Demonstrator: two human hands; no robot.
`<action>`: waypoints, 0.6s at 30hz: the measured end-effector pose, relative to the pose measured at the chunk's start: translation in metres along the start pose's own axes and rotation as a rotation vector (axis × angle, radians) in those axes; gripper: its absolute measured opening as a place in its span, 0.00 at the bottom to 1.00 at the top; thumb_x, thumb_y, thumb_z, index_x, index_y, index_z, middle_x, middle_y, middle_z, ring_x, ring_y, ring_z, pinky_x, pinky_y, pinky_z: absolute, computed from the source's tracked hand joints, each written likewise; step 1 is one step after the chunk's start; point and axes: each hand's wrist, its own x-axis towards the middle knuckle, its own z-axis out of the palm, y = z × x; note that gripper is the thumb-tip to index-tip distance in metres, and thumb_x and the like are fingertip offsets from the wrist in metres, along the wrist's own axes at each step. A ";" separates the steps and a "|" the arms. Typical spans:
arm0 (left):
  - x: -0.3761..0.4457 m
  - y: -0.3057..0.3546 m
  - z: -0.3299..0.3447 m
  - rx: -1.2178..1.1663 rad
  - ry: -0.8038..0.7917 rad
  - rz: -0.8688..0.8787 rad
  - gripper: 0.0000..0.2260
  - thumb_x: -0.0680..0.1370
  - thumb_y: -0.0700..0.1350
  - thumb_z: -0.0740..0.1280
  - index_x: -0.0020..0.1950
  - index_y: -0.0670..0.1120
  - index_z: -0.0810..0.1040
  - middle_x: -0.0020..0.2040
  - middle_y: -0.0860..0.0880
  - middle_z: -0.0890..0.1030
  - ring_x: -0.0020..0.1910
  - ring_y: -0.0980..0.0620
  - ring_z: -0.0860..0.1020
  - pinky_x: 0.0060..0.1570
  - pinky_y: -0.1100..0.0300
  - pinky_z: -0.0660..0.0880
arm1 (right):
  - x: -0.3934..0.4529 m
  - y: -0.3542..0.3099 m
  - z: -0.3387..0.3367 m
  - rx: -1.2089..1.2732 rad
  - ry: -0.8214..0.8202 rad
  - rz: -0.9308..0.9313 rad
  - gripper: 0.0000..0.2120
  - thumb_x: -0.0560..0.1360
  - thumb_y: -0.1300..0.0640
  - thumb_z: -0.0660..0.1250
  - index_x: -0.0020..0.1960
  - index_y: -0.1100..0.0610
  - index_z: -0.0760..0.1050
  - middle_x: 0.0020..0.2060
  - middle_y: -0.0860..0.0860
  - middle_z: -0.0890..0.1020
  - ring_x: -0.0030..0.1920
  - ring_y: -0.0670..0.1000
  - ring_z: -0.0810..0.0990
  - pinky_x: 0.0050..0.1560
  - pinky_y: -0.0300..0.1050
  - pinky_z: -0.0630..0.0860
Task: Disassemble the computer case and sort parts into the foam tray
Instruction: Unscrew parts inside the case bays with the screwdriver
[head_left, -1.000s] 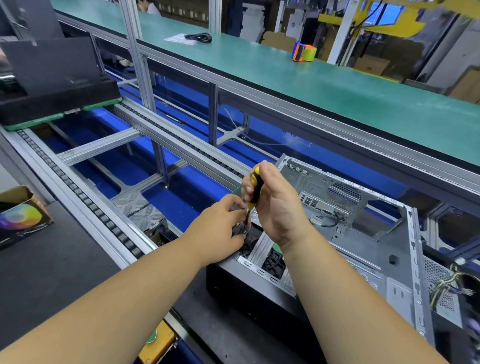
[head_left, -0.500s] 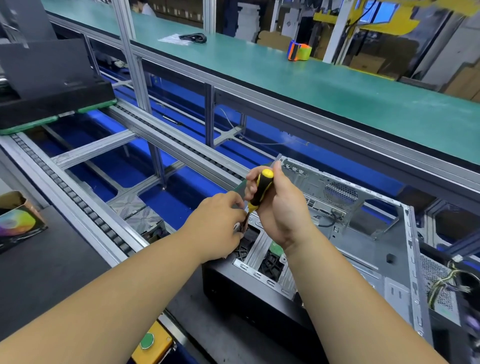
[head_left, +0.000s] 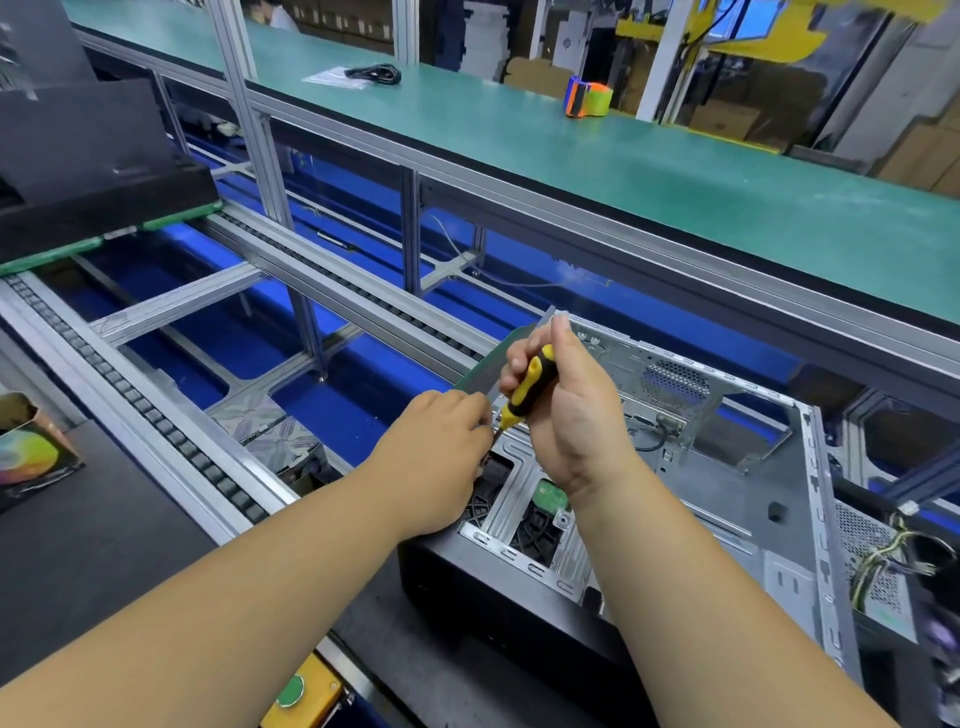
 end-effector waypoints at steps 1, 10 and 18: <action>0.000 0.000 0.000 -0.004 0.001 -0.001 0.13 0.78 0.52 0.63 0.60 0.49 0.77 0.62 0.52 0.72 0.59 0.49 0.70 0.60 0.55 0.63 | 0.000 -0.002 0.001 0.005 -0.003 -0.003 0.18 0.76 0.40 0.63 0.39 0.54 0.72 0.31 0.50 0.74 0.31 0.48 0.72 0.35 0.40 0.73; 0.010 -0.005 -0.011 -0.362 0.028 -0.114 0.04 0.79 0.49 0.65 0.52 0.51 0.75 0.55 0.55 0.71 0.52 0.52 0.72 0.54 0.58 0.68 | -0.009 -0.024 0.000 -0.174 0.130 -0.175 0.22 0.70 0.35 0.66 0.40 0.55 0.72 0.32 0.49 0.74 0.34 0.49 0.71 0.36 0.43 0.69; 0.050 0.013 -0.020 -1.211 0.004 -0.160 0.07 0.80 0.43 0.64 0.45 0.54 0.74 0.38 0.56 0.79 0.40 0.58 0.77 0.46 0.59 0.75 | -0.047 -0.075 -0.044 -0.513 0.526 -0.215 0.17 0.74 0.40 0.65 0.35 0.51 0.78 0.30 0.50 0.76 0.29 0.48 0.68 0.35 0.39 0.69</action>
